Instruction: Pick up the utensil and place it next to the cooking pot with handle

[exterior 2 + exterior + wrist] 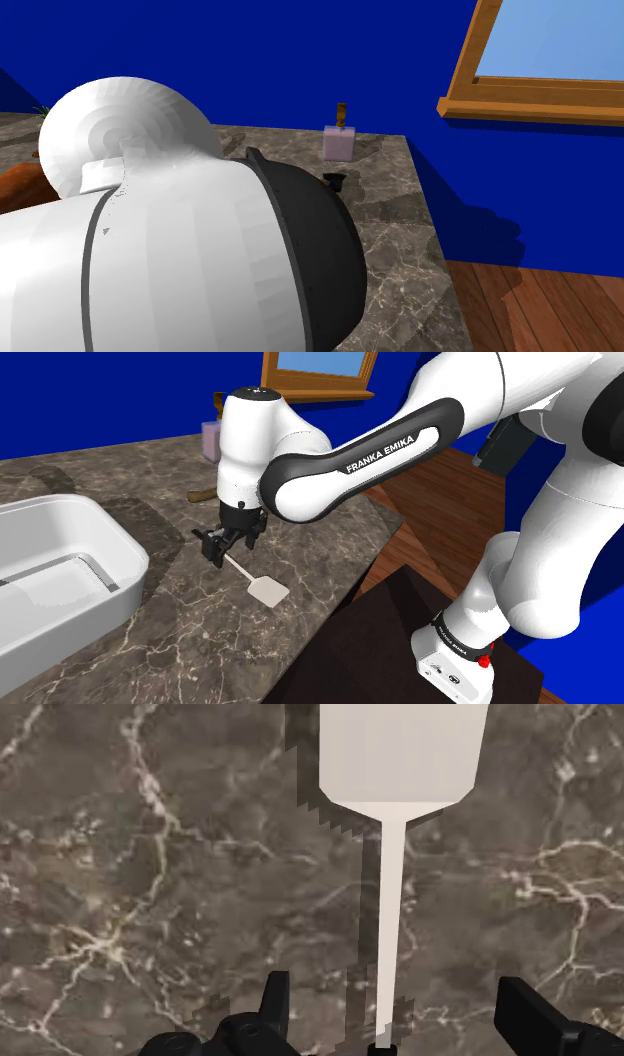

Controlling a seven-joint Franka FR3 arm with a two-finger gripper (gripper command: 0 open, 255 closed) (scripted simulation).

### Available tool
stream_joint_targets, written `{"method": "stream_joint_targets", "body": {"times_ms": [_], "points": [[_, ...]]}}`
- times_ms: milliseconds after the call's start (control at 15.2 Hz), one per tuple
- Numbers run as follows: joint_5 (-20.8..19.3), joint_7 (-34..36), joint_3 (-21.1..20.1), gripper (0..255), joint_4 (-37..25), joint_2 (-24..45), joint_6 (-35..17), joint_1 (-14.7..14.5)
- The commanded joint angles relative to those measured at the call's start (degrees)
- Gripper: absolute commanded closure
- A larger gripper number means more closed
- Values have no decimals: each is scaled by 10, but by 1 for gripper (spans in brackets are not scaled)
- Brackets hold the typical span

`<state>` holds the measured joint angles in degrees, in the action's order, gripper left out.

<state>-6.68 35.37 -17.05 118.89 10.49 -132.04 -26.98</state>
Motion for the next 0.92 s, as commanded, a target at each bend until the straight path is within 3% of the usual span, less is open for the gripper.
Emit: {"method": "stream_joint_targets", "body": {"times_ms": [0, 330, 858], "points": [[0, 0, 0, 0, 0, 0, 0, 0], [20, -13, -5, 0, -26, -41, 64, 3], [20, -13, -4, 0, -26, -41, 64, 3]]}}
